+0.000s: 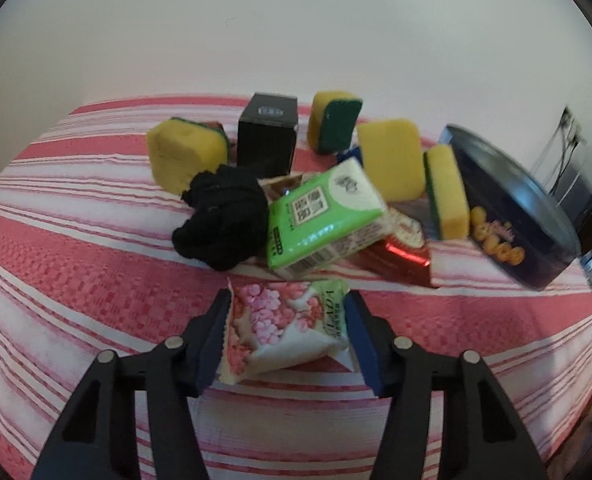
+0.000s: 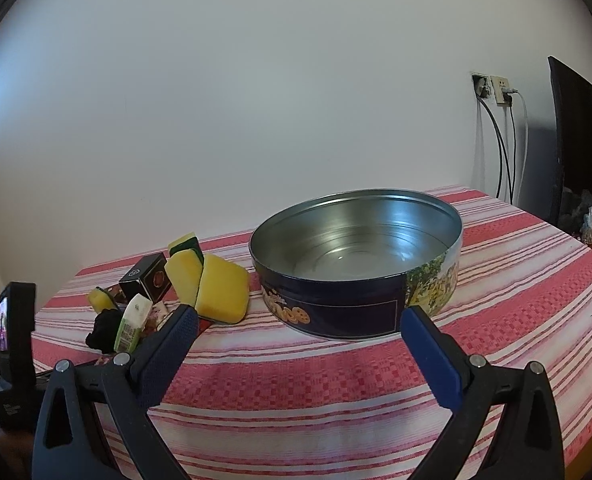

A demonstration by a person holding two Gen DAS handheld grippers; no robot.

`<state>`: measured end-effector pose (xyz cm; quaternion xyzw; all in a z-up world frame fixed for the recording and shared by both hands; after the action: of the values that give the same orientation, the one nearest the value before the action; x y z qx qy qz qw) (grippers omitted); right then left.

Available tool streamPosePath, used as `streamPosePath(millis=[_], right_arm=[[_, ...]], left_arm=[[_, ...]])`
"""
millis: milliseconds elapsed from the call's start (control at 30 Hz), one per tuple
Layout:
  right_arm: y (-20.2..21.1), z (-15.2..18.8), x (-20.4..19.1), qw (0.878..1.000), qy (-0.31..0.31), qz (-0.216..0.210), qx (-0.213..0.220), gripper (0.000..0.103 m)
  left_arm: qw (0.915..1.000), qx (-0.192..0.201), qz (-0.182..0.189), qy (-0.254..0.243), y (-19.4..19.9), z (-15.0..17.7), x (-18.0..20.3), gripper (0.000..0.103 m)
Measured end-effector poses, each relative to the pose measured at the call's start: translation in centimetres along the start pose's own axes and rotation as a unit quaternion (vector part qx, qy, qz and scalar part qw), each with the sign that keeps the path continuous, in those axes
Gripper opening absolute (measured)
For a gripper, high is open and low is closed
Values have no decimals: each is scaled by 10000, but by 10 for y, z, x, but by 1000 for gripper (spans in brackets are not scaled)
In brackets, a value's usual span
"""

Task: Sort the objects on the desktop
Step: 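Grasp the pink-floral candy packet with the left gripper, then grasp the green-white milk carton with the right gripper while the left gripper carries the candy packet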

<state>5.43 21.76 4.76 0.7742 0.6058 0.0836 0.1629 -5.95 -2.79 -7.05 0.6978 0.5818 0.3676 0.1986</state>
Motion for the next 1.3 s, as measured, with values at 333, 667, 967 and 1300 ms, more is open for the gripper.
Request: streamPosePath(millis=[333, 667, 967, 1300], right_arm=[[-22, -30, -39, 9889, 63, -1482, 44, 102], [-122, -30, -137, 9600, 357, -2379, -1436, 77], [-165, 0, -155, 9363, 505, -2644, -2256, 38], [-94, -23, -94, 9530, 134, -2743, -1281, 29]], left_arm=[[9950, 899, -185, 381, 44, -27, -42, 56], [9899, 1162, -403, 702, 63, -37, -86, 56], [9900, 1099, -387, 800, 63, -35, -95, 56], [9930, 1033, -237, 526, 60, -37, -63, 56]])
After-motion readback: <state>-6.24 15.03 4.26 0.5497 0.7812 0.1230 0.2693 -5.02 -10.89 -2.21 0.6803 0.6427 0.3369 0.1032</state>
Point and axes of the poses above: each gripper's, at about its wrist camera, not at the fingertips, and y roughly against the way its jaws point, x to its right, z to its underside, the point moved 1 cm from there along -y, roughly the way its jaws point, and after that the axes turned 9 degrees about y, right-handed, at the moved point
